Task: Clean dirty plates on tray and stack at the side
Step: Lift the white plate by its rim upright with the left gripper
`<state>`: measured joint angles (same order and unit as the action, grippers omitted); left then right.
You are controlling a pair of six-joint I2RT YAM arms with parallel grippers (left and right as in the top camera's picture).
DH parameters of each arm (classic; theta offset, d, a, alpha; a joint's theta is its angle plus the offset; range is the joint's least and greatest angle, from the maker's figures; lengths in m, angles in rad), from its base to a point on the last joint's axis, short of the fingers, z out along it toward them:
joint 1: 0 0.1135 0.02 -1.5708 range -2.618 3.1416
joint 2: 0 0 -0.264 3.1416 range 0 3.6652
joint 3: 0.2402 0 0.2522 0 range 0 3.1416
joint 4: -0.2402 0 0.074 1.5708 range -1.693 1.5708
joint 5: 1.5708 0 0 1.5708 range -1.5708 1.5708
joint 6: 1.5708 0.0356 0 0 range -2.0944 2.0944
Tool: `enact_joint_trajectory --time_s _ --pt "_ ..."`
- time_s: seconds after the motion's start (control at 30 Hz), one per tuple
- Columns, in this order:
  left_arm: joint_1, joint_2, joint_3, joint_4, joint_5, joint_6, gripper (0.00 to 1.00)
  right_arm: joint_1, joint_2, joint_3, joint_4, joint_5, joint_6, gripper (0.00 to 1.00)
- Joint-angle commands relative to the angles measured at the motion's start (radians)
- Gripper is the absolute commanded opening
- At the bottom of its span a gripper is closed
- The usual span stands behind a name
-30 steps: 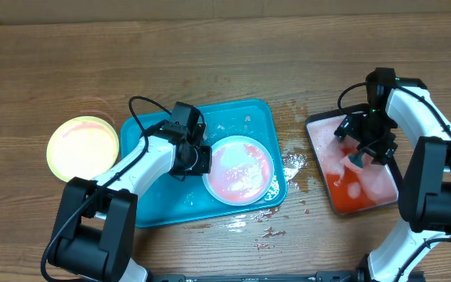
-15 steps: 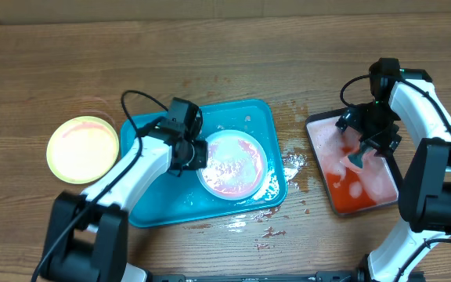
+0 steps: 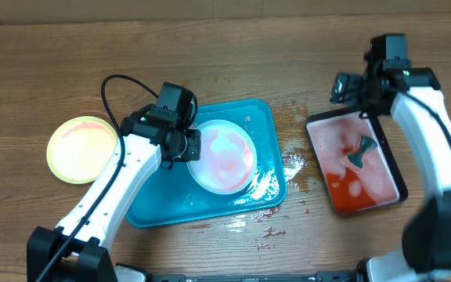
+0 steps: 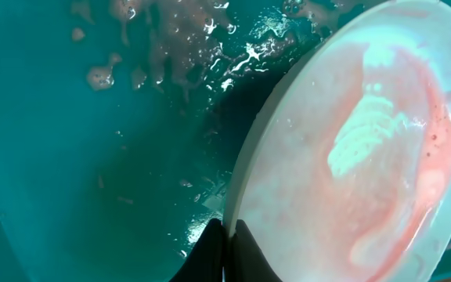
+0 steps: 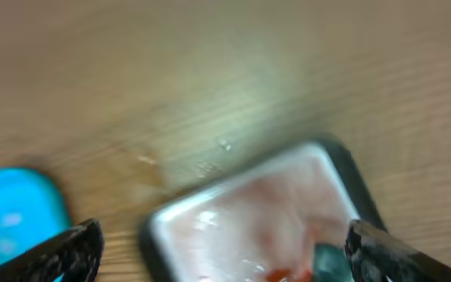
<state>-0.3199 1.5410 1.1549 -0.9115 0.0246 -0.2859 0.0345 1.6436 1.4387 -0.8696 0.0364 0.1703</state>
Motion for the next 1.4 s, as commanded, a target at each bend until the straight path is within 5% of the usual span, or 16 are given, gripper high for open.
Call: enact_joint_trajectory --time_s 0.0,0.37,0.7,1.37 --pt "0.005 -0.012 0.021 -0.001 -0.016 -0.008 0.05 0.033 -0.138 0.023 0.033 0.053 -0.049 1.0" --pt "-0.023 -0.013 0.231 -0.208 -0.287 -0.044 0.04 0.037 -0.239 0.021 0.071 0.083 -0.067 1.0" --pt "-0.223 -0.014 0.453 -0.403 -0.701 -0.097 0.05 0.037 -0.239 0.021 0.071 0.083 -0.067 1.0" --pt "-0.466 -0.014 0.482 -0.702 -1.081 -0.395 0.04 0.037 -0.239 0.021 0.053 0.082 -0.067 1.0"
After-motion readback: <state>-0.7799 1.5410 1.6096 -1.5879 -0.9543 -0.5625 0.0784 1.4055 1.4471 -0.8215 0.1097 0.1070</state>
